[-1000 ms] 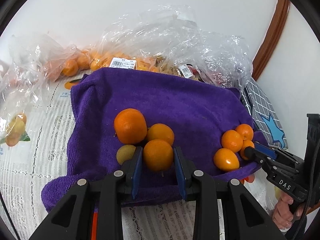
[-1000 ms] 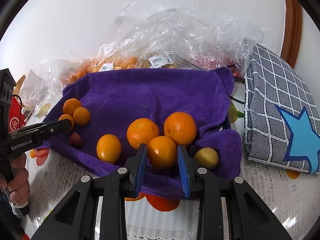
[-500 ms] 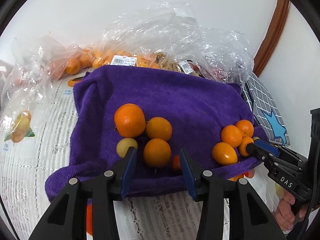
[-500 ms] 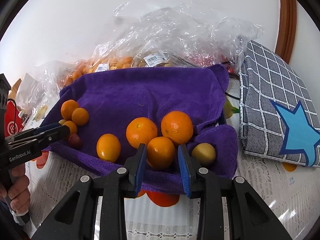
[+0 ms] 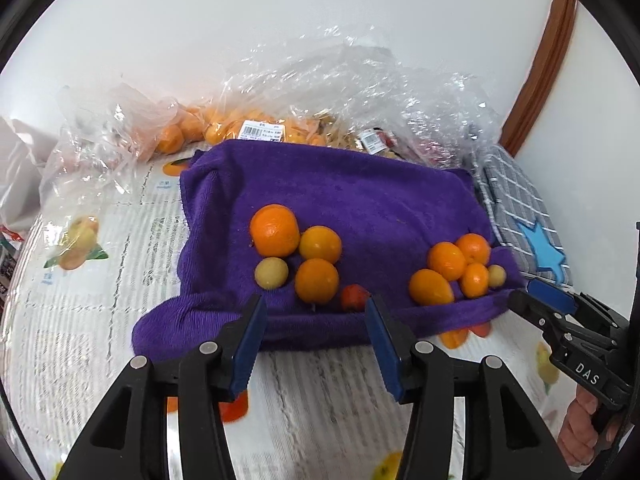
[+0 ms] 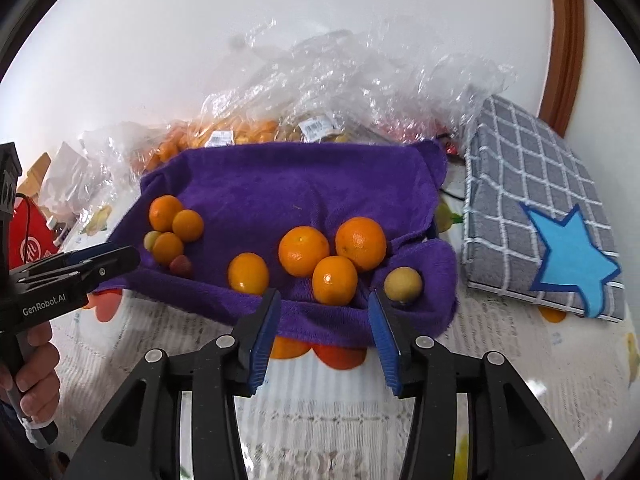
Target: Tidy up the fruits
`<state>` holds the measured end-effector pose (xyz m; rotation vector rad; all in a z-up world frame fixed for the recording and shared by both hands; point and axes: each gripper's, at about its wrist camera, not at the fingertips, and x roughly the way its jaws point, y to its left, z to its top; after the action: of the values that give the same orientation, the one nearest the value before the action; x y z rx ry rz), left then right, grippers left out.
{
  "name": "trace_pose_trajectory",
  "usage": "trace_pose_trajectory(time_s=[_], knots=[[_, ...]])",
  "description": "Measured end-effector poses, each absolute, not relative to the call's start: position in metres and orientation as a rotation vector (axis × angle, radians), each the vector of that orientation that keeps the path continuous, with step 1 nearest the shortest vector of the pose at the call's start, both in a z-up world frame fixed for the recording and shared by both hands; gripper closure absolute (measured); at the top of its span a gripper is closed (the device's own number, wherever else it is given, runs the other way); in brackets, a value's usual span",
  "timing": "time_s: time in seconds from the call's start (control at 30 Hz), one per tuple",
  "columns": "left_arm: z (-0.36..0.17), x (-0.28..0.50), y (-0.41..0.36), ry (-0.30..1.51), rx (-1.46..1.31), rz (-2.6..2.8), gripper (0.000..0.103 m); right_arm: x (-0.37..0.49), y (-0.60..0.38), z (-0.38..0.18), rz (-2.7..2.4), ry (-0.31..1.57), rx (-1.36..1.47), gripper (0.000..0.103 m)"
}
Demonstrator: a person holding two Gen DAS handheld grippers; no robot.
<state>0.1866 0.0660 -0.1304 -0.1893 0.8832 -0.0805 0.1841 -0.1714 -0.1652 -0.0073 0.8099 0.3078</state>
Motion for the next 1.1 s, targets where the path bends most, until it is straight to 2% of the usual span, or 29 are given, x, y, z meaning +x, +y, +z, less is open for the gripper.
trace_pose_trajectory(time_s=[0.2,0.27,0.37,0.43,0.5,0.63,0.73,1.1], knots=[[-0.097,0.156,0.059,0.819,-0.156,-0.037,0.053,0.154,-0.178,-0.129,0.242,0.766,-0.017,0.056],[-0.088,0.147,0.056,0.797,-0.135,-0.016,0.044,0.145,-0.183,-0.118,0.226,0.762,-0.006,0.056],[-0.073,0.130,0.047,0.751,-0.067,0.032,0.036,0.131,-0.188,-0.106,0.185,0.757,-0.004,0.054],[-0.066,0.120,0.040,0.737,-0.040,0.036,0.034,0.121,-0.193,-0.102,0.158,0.746,-0.003,0.033],[-0.061,0.113,0.035,0.740,-0.035,0.021,0.029,0.105,-0.199,-0.095,0.147,0.700,0.002,0.021],[-0.055,0.099,0.028,0.739,-0.038,0.023,0.026,0.083,-0.208,-0.088,0.135,0.672,0.010,0.014],[-0.053,0.091,0.024,0.738,-0.042,0.034,0.023,0.071,-0.213,-0.084,0.138,0.669,0.012,0.011],[-0.040,0.069,0.015,0.702,-0.027,0.059,0.023,0.042,-0.231,-0.080,0.095,0.668,0.005,0.010]])
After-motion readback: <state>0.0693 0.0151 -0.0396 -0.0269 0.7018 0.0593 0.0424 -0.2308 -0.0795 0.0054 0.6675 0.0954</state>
